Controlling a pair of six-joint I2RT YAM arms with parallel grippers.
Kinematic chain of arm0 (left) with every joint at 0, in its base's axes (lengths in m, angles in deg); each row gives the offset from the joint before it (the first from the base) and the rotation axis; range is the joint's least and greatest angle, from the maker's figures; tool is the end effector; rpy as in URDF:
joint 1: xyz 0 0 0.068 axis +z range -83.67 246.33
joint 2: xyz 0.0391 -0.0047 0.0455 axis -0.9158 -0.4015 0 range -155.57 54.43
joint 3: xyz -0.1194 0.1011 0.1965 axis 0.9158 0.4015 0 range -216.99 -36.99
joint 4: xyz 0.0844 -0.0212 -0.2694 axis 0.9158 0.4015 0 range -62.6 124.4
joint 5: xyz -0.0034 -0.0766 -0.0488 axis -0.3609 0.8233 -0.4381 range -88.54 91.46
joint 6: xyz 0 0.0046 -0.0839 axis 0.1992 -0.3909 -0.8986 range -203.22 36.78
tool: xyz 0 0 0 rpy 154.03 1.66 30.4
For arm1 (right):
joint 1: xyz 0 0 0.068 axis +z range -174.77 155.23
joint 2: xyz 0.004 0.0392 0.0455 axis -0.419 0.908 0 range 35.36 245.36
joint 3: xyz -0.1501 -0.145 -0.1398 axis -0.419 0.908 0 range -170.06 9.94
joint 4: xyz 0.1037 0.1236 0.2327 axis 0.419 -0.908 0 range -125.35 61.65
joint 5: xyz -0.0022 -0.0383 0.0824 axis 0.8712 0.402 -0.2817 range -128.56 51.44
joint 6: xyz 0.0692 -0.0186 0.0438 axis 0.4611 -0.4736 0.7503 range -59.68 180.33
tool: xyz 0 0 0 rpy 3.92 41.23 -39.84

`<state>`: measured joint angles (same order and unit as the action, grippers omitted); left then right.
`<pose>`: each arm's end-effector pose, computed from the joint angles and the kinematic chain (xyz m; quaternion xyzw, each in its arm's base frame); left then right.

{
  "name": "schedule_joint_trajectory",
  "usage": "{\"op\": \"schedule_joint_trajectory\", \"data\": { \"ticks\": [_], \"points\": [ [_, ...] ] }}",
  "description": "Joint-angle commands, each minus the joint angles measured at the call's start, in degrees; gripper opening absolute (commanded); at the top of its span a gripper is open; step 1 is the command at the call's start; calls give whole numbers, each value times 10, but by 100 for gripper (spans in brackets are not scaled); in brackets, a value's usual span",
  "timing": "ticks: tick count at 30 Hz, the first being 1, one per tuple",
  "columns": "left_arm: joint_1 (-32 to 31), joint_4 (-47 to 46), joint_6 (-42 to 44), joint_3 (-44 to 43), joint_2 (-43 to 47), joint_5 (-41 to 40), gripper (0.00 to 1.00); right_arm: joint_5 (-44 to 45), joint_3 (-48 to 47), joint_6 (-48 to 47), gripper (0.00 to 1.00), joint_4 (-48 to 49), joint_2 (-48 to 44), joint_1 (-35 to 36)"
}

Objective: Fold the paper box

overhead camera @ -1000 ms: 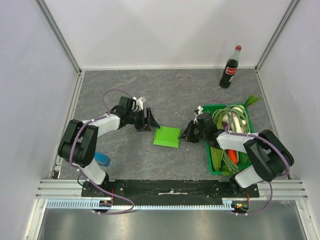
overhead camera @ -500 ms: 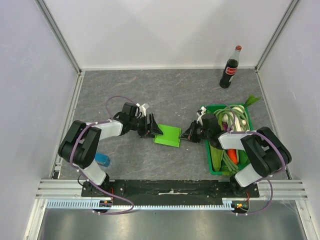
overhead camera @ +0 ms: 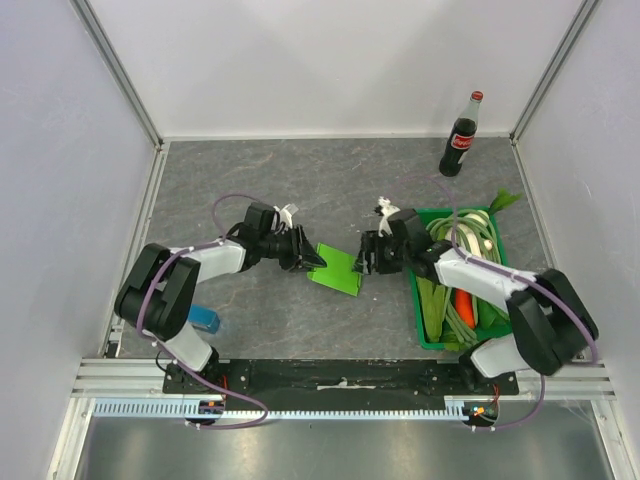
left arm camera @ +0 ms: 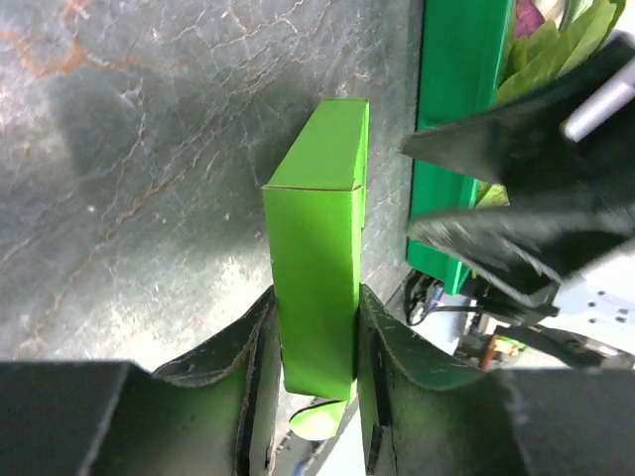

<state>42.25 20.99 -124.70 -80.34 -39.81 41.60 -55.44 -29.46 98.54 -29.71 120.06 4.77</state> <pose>0.2969 -0.1845 0.0930 0.0002 0.8762 -0.4628 0.1343 0.2748 0.1804 0.1007 0.0155 0.9208 0.3168 0.2271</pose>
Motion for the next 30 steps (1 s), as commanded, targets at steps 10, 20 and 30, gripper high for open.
{"op": "schedule_joint_trajectory", "data": {
  "ticks": [10, 20, 30],
  "points": [
    [101, 51, -323, 86, 148, 152, 24, 489, -188, -412, 84, -145, -42, 419],
    [139, 12, -381, 129, 177, 190, 24, 700, -184, -532, 69, -52, 57, 443],
    [139, 0, -354, 102, 157, 200, 51, 638, -142, -590, 27, 36, 48, 435]
  ]
}}
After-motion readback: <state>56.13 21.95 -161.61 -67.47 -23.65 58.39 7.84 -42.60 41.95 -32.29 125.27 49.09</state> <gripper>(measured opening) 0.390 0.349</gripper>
